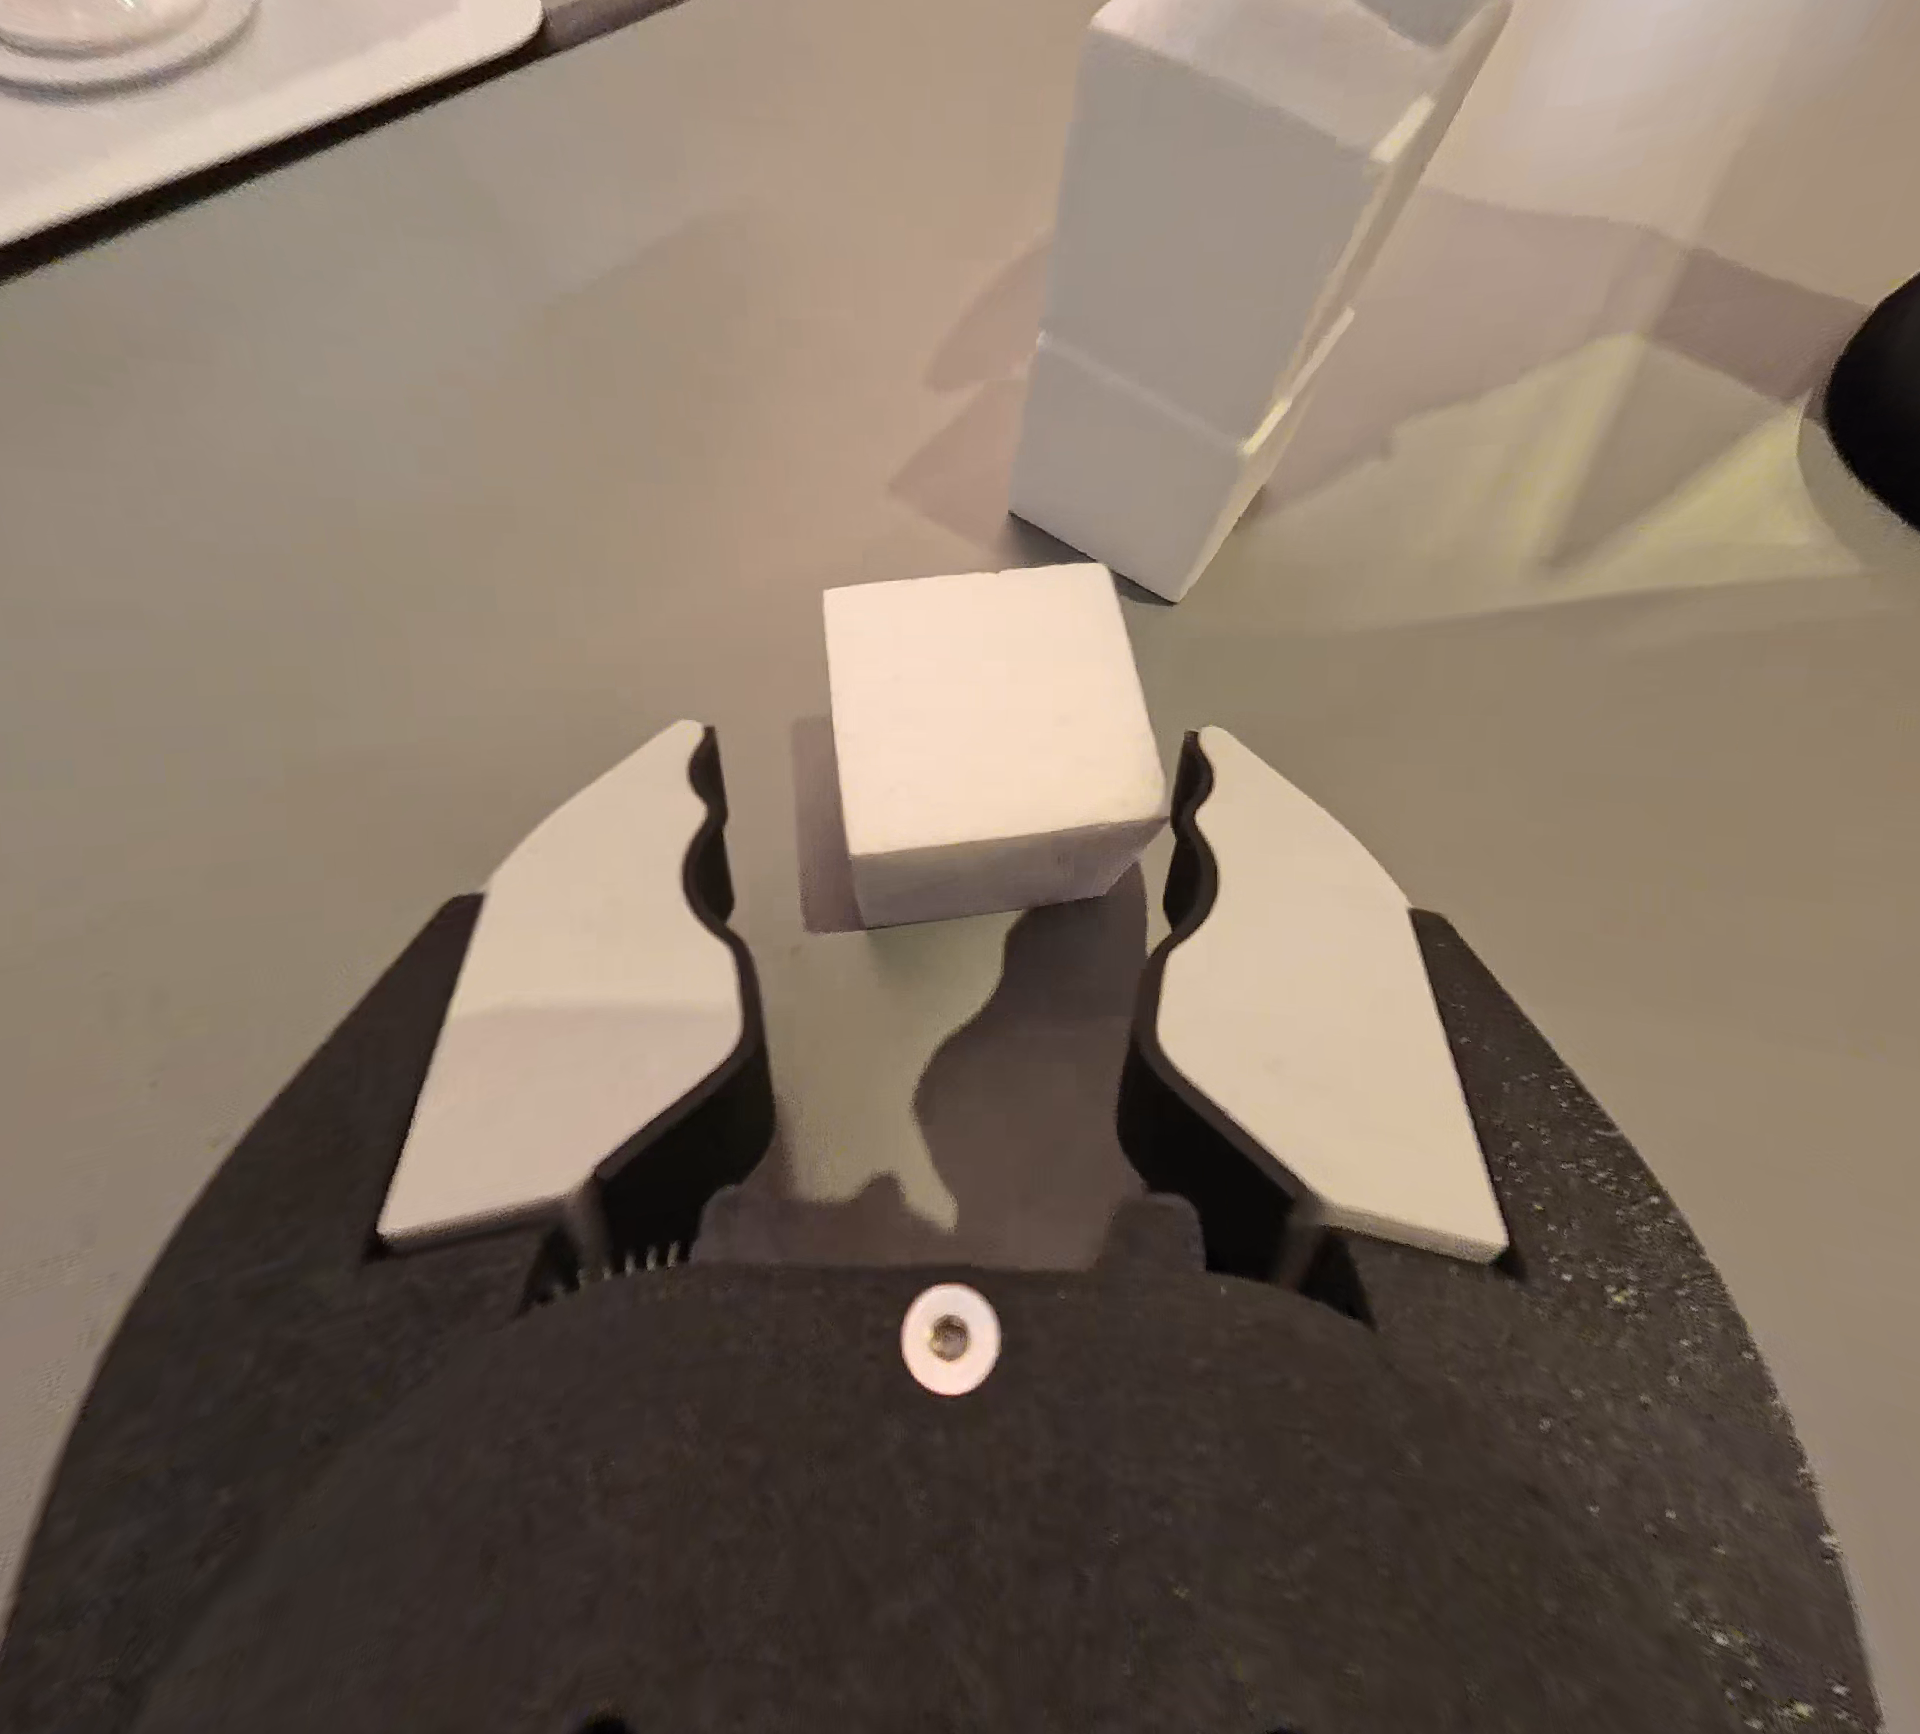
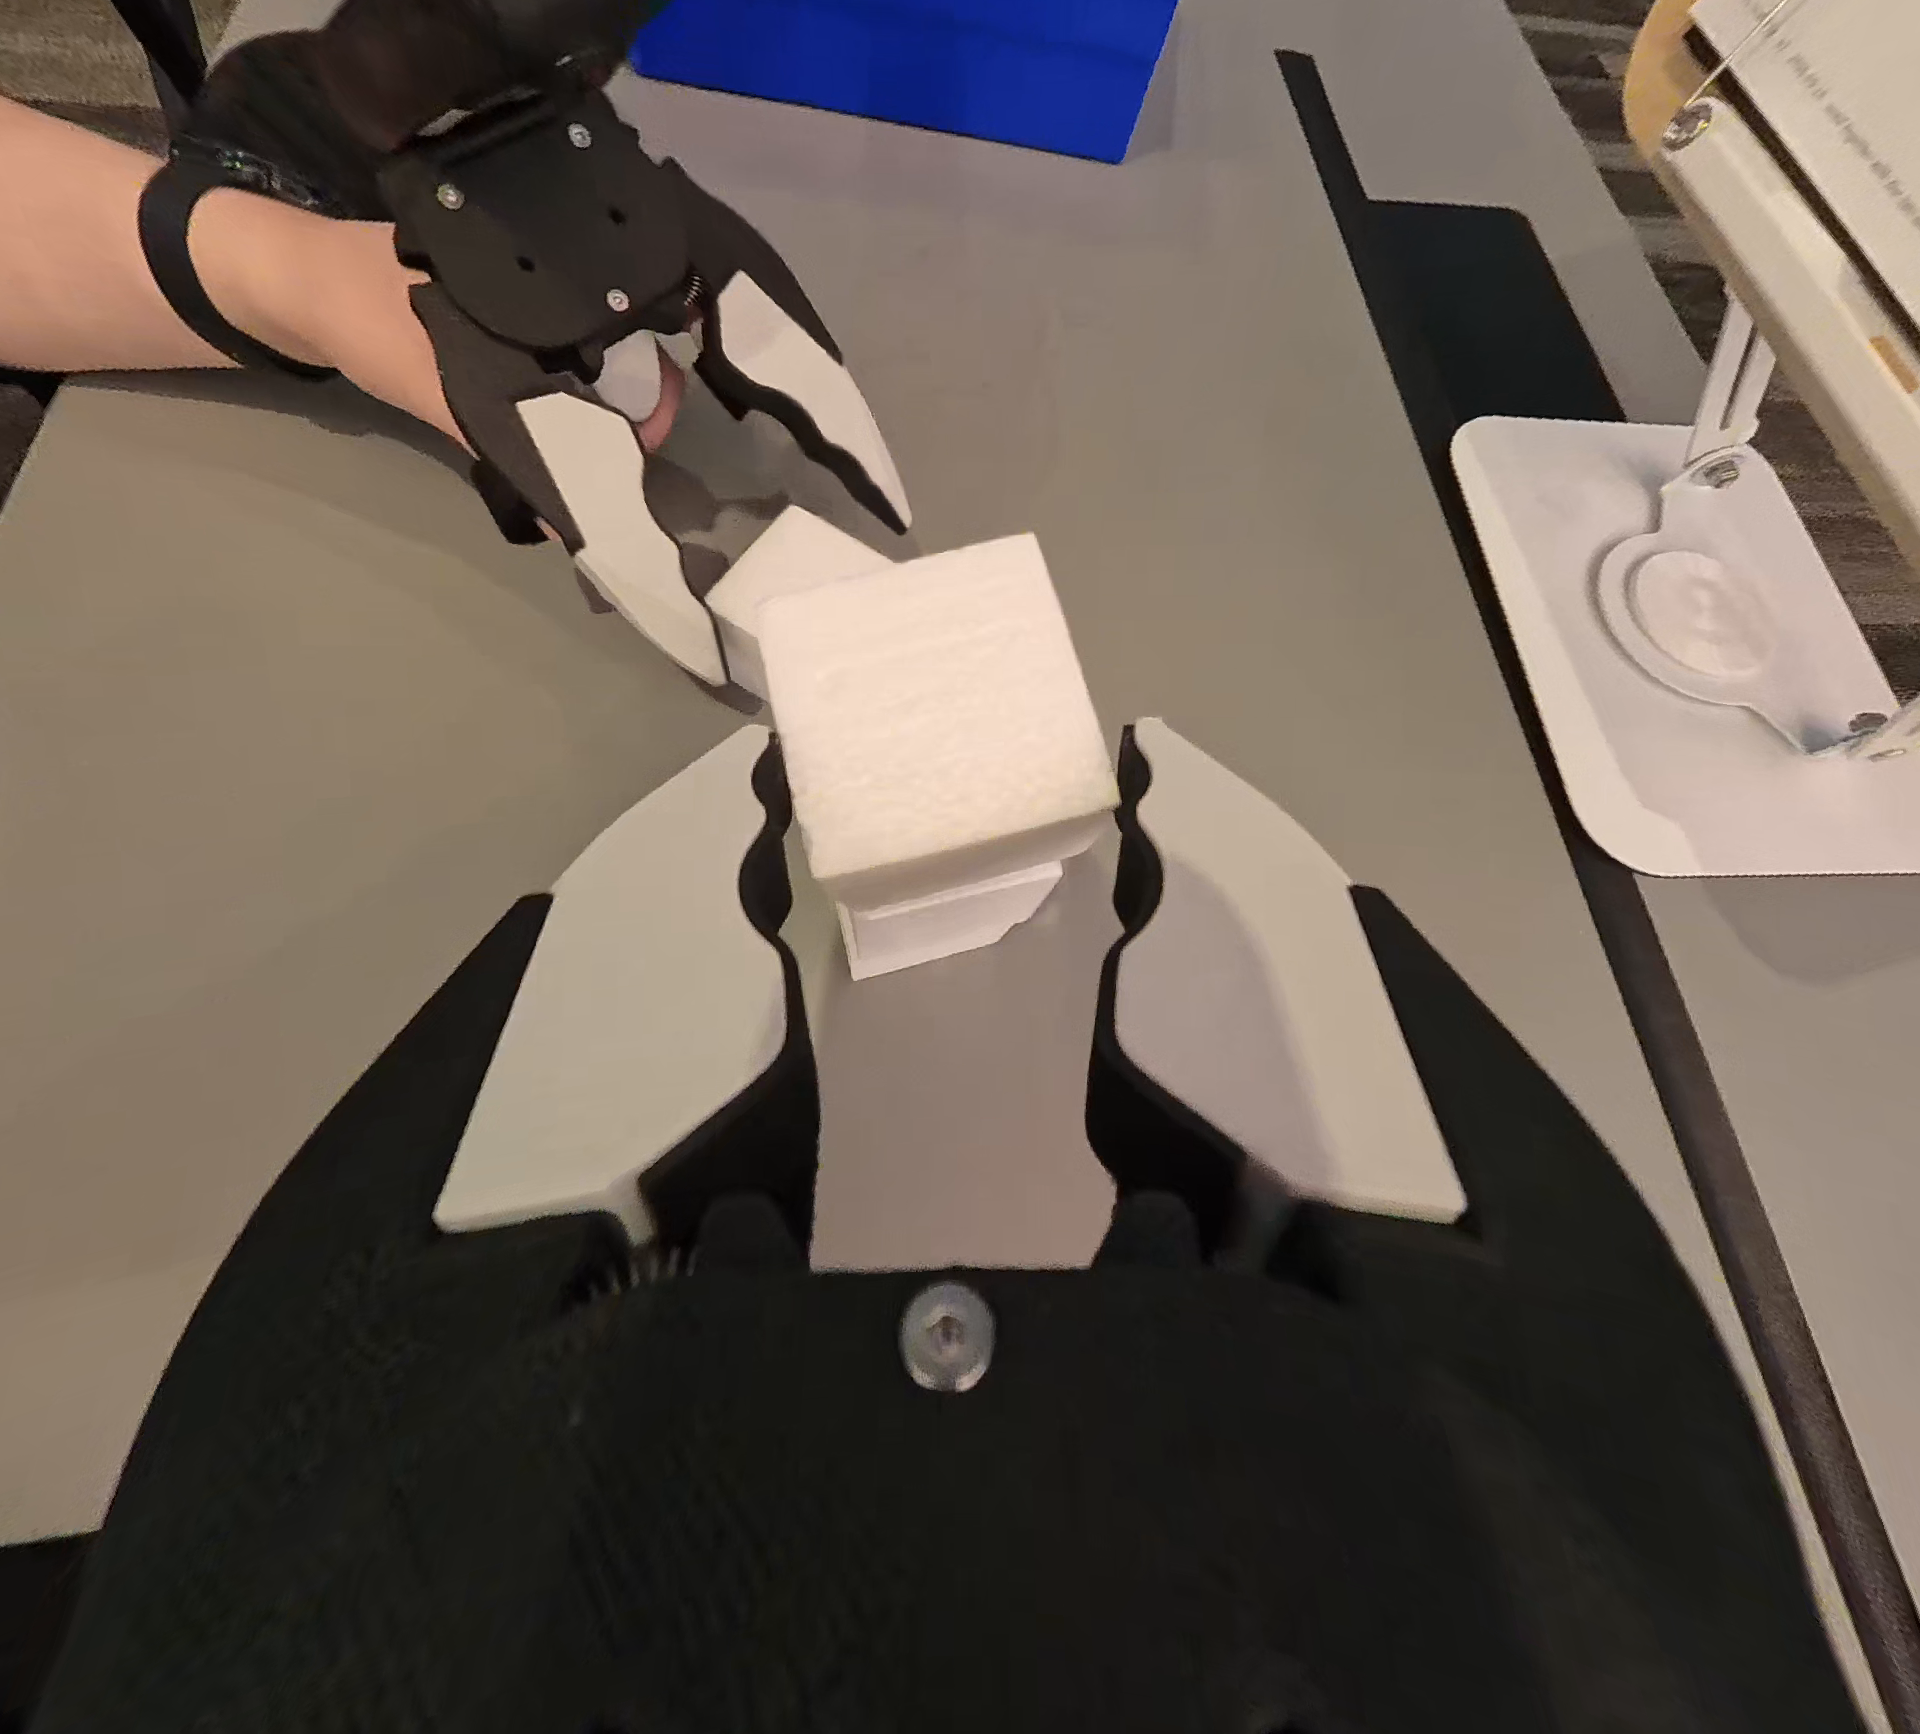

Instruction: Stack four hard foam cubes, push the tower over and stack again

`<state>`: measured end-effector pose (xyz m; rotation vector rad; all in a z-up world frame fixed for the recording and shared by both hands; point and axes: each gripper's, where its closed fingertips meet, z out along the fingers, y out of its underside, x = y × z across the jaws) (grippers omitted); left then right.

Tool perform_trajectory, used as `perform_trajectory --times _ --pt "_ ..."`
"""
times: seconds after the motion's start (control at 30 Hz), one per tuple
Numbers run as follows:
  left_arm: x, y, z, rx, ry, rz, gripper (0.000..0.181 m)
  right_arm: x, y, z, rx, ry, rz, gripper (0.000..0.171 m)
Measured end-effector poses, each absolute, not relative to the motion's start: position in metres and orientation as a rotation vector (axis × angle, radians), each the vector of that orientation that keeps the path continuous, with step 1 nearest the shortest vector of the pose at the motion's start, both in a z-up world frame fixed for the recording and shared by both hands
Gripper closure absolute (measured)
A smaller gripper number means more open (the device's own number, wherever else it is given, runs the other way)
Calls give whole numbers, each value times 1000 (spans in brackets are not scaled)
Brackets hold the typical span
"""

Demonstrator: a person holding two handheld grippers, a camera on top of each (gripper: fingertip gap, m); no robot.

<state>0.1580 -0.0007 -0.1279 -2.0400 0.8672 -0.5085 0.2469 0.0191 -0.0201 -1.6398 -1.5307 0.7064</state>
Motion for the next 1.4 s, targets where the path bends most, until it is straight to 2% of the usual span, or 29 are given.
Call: perform_trajectory --times 0.1,0.2,0.27,0.37,0.6,0.73,0.9,1.0,1.4 --pt "162 0 -137 -2066 887 -542 101 245 19 -24 -1645 -1553 689 110" --pt "167 -2 -138 -2063 926 -562 118 243 22 -30 -1657 -1564 662 110" --pt "166 -1 -138 -2056 933 -538 119 242 23 -35 -1666 -1576 650 110" --pt "160 0 -128 -2031 941 -497 118 246 30 -42 -1689 -1577 570 97" --pt "170 3 -14 -1700 1084 -519 119 284 25 -16 -1612 -1504 642 88" --pt "212 -8 25 -1564 1301 -615 118 358 66 -56 -1912 -1402 255 86" --pt "245 -2 25 -1507 1560 -589 118 418 119 -73 -2107 -1055 -26 96" --pt "253 6 17 -1525 1635 -623 118 428 130 -77 -2121 -987 -83 91" --pt "259 8 6 -1567 1719 -775 114 430 138 -78 -2109 -952 -127 91"
